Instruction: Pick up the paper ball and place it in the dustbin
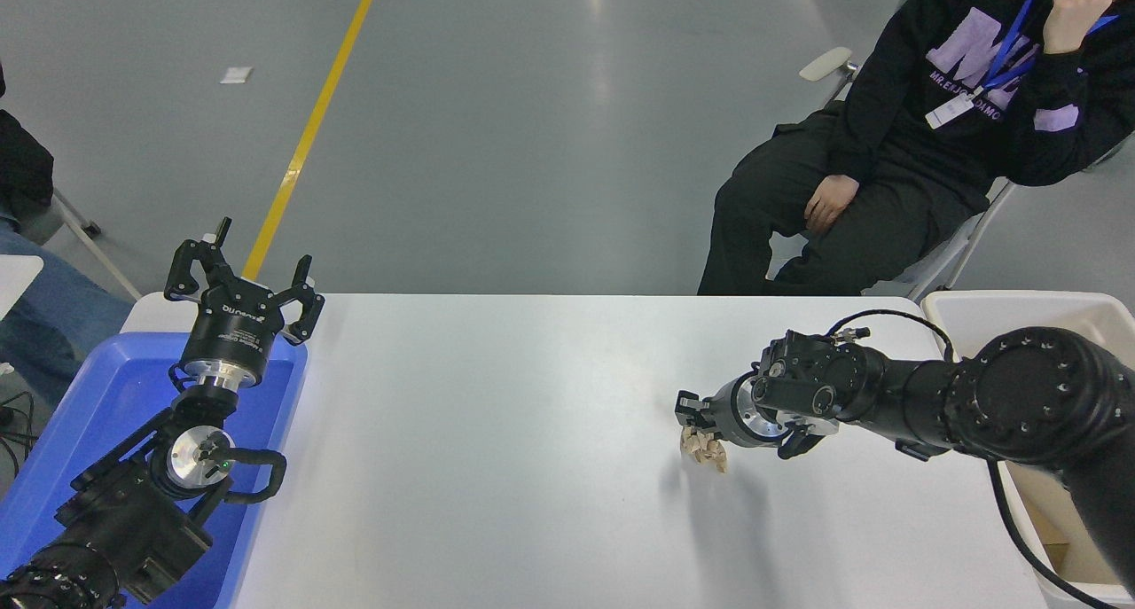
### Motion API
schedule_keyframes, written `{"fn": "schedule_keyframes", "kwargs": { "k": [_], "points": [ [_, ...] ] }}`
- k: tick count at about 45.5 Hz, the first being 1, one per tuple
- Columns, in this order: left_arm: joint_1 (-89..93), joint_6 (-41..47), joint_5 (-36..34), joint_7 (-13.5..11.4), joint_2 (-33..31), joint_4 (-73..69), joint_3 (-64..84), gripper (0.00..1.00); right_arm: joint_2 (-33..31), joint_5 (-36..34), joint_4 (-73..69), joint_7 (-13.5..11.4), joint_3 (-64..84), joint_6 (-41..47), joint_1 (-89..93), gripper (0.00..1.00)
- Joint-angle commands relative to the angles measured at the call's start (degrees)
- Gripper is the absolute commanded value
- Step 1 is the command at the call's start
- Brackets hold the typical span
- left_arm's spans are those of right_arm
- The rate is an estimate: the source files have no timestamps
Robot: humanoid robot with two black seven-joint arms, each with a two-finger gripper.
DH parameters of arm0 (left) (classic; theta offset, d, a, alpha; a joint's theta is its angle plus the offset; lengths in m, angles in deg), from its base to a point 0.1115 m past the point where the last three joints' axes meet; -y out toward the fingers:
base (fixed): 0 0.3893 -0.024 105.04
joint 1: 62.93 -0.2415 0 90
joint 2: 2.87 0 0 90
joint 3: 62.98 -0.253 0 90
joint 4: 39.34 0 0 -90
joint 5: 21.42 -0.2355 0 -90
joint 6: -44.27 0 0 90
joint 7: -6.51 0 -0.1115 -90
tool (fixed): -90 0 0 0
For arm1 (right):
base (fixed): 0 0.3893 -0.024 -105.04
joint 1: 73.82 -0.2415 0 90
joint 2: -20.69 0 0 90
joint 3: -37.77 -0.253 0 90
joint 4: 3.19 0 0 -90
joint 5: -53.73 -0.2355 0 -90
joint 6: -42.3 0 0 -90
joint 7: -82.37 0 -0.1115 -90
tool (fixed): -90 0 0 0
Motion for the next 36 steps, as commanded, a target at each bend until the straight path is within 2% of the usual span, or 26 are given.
{"fn": "schedule_keyframes", "kwargs": {
  "k": [1,5,8,11,19,36],
  "points": [
    [0.0,0.0,0.01,0.01,0.0,-0.01,0.0,0.98,-3.23,-4.33,-15.7,0.32,10.58,11.48,-20.12,0.0],
    [0.0,0.0,0.01,0.01,0.0,-0.01,0.0,0.98,-9.46,-6.18,-25.11,0.49,13.31,17.62,-34.09,0.0],
    [0.0,0.0,0.01,0.01,0.0,-0.01,0.0,0.98,-14.3,-6.09,-30.31,0.4,15.15,26.4,-46.75,0.0],
    [0.0,0.0,0.01,0.01,0.0,-0.01,0.0,0.98,-16.77,-6.09,-30.84,0.49,17.44,26.52,-55.54,0.0],
    [0.0,0.0,0.1,0.01,0.0,-0.01,0.0,0.98,-18.53,-5.92,-31.02,0.4,20.78,26.52,-68.4,0.0],
    [0.0,0.0,0.01,0.01,0.0,-0.01,0.0,0.98,-18.18,-5.83,-31.19,0.4,22.28,26.52,-68.49,0.0]
  ]
}}
